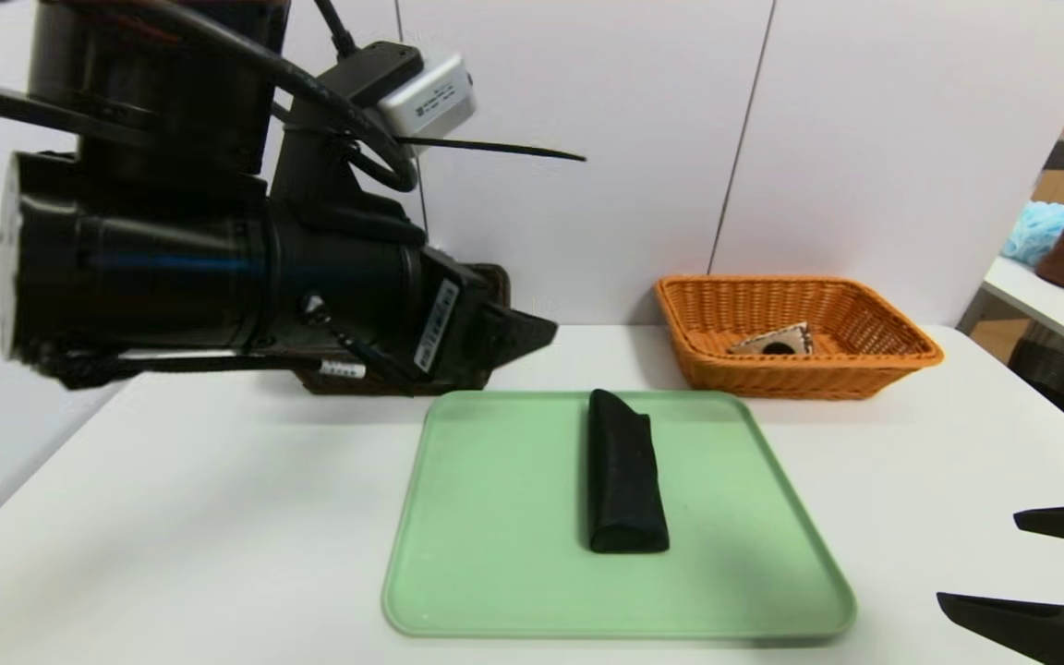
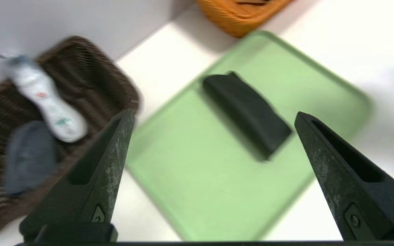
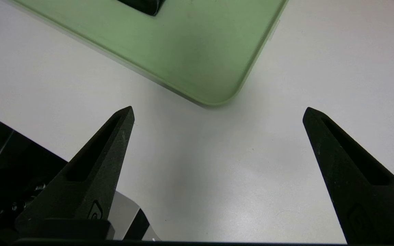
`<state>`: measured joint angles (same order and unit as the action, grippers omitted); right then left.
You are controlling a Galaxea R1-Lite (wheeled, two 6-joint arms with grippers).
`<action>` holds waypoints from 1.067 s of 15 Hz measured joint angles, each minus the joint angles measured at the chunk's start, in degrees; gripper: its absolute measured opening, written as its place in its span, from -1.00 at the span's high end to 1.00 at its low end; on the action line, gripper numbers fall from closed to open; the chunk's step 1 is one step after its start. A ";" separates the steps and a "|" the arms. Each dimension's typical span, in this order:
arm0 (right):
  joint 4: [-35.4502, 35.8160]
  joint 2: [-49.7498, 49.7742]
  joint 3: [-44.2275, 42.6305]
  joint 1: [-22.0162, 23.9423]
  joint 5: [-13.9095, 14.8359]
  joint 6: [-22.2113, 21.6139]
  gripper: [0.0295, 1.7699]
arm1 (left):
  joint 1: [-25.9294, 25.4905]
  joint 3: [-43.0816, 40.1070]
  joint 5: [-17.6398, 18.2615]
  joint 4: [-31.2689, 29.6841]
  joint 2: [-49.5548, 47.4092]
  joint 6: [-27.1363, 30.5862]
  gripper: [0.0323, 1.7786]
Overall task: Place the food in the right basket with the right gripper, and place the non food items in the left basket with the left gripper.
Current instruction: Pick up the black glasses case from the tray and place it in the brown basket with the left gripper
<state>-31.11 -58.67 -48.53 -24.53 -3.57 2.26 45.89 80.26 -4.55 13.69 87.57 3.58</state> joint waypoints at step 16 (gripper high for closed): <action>0.60 0.63 0.13 0.06 0.11 -0.74 -0.92 | 16.18 31.12 -14.13 26.69 27.34 -44.15 -0.90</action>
<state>-30.51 -58.04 -48.40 -24.47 -3.46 1.51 62.06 111.39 -18.68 40.38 114.91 -40.57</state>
